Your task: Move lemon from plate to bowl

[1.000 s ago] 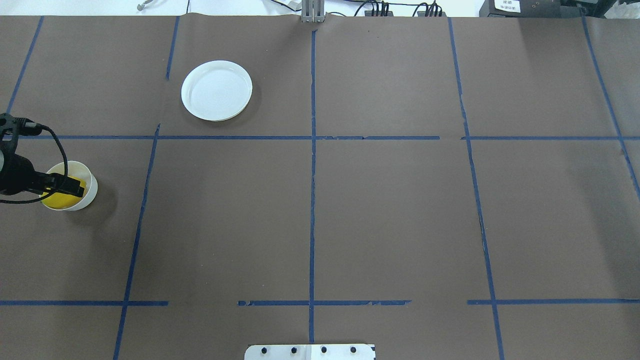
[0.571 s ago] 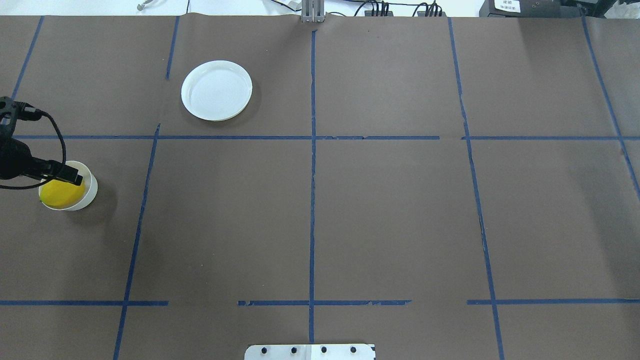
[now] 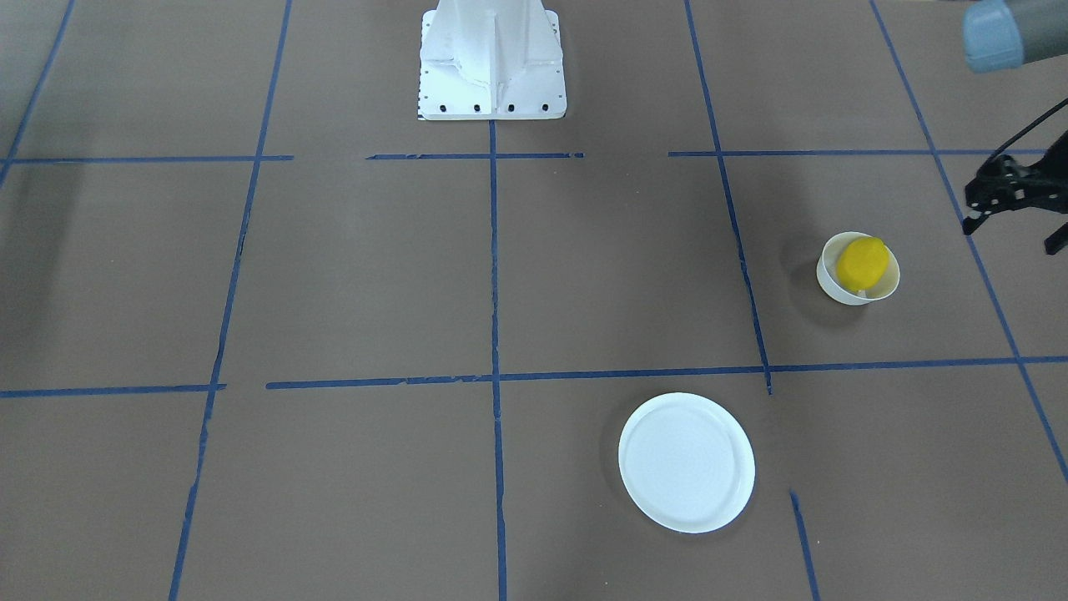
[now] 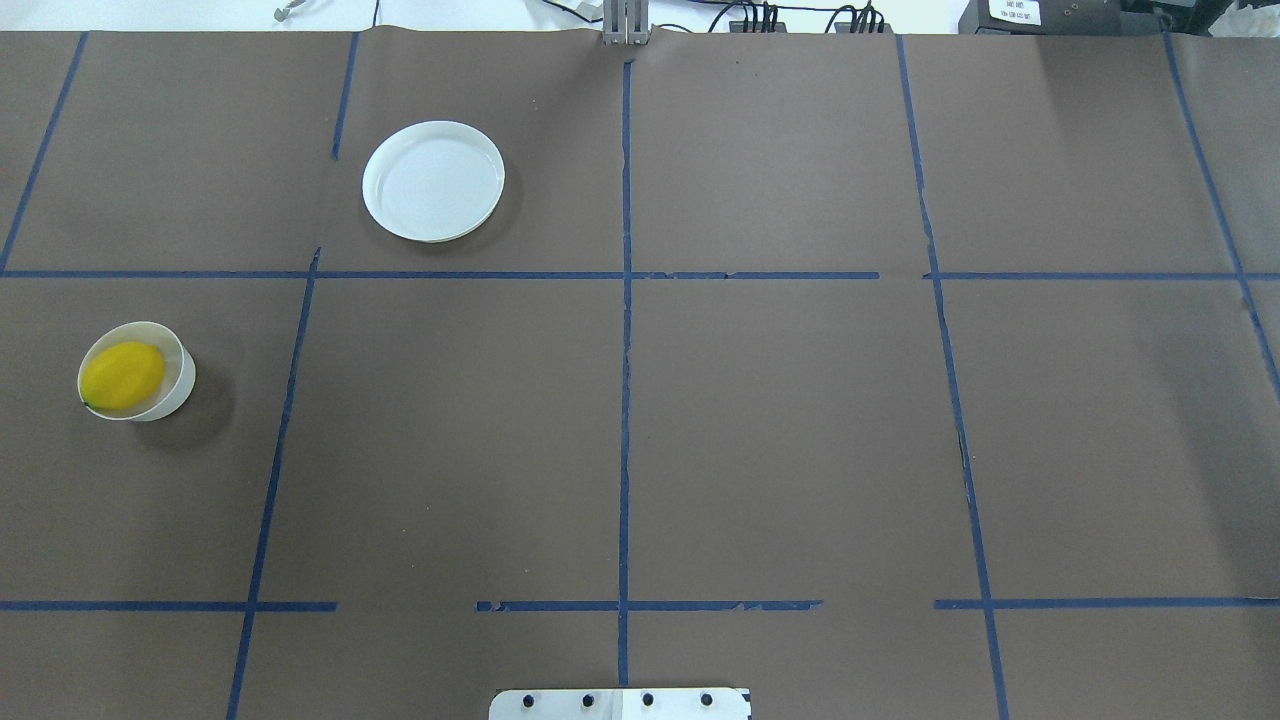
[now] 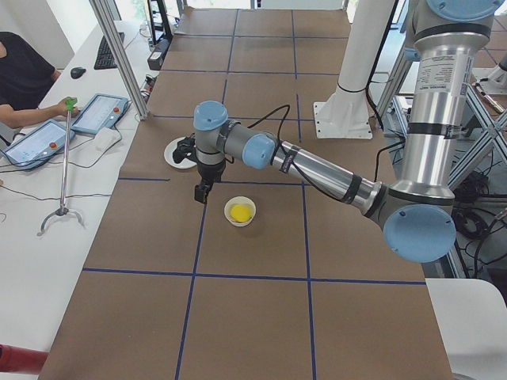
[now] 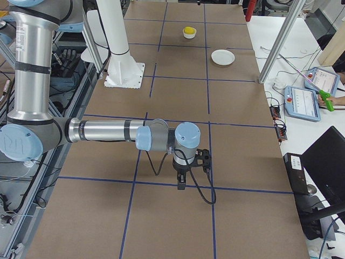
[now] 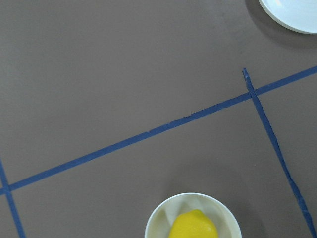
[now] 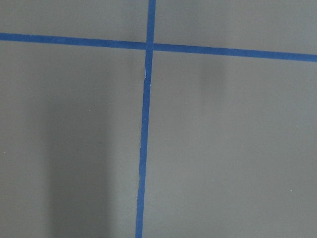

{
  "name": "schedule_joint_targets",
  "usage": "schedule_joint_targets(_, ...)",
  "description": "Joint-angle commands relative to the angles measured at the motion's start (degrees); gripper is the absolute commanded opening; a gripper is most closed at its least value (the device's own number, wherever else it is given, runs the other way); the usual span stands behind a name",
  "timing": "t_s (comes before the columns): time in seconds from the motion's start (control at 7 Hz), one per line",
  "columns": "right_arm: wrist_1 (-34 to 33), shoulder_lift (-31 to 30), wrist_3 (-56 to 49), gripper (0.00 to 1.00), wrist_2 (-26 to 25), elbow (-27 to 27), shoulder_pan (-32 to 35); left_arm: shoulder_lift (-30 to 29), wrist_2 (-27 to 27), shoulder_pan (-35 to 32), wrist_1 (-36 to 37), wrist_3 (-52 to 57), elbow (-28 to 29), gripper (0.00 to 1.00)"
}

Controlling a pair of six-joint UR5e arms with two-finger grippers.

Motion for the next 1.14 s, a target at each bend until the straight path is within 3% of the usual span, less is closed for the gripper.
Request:
schedule_joint_targets(0.0,0.00,0.00,0.00,1.00,0.00,-0.01,0.00,1.05,-1.79,-9.61,4.12,16.09,8.18,1.00)
schedule_joint_targets(0.14,0.00,0.00,0.00,1.00,-0.09,-0.01,0.00,3.92,-4.67,-10.69,4.06,18.18,11.54,1.00)
schedule_joint_targets(0.29,0.00,0.00,0.00,1.00,0.00,-0.01,0.00,6.82,-6.70,-10.79,3.53,18.37,11.31,1.00)
schedule_joint_targets(1.0,0.00,0.00,0.00,1.00,0.00,-0.01,0.00,7.82,-5.75,-11.85,3.79,17.85,12.01,1.00)
